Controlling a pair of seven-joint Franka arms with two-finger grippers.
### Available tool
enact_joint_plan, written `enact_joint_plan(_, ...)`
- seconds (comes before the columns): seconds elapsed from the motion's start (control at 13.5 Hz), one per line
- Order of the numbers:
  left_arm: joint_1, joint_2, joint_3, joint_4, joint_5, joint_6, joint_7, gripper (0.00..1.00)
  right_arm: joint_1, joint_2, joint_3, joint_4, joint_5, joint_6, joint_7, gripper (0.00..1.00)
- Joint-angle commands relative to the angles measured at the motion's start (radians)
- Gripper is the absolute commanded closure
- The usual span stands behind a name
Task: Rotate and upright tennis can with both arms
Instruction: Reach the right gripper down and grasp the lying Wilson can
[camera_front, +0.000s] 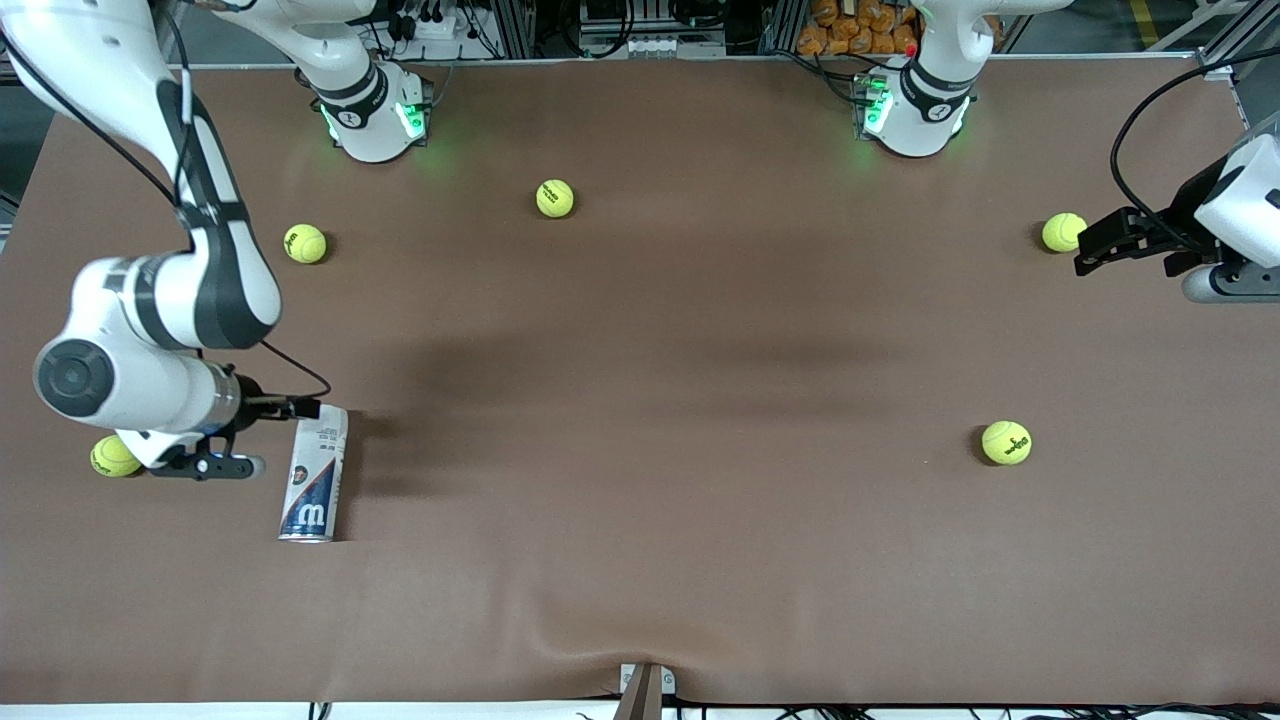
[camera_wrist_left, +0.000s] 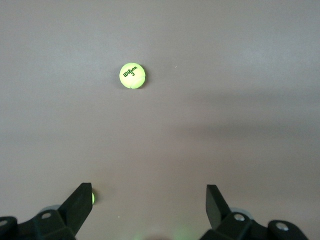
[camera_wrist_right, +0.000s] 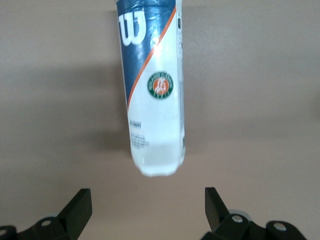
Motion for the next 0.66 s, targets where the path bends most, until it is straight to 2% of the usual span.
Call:
enact_joint_plan(0.0,0.005,0.0,-0.002,0.009,0.015,-0.002,0.024,0.0,-0.018,0.069,0.01,0.012,-0.009,0.078,0.012,0.0)
enact_joint_plan(0.59,0.016,0.002,-0.003,0.009,0.009,-0.005,0.024,0.0,0.005,0.17,0.01,0.022,-0.038,0.222,0.003,0.0)
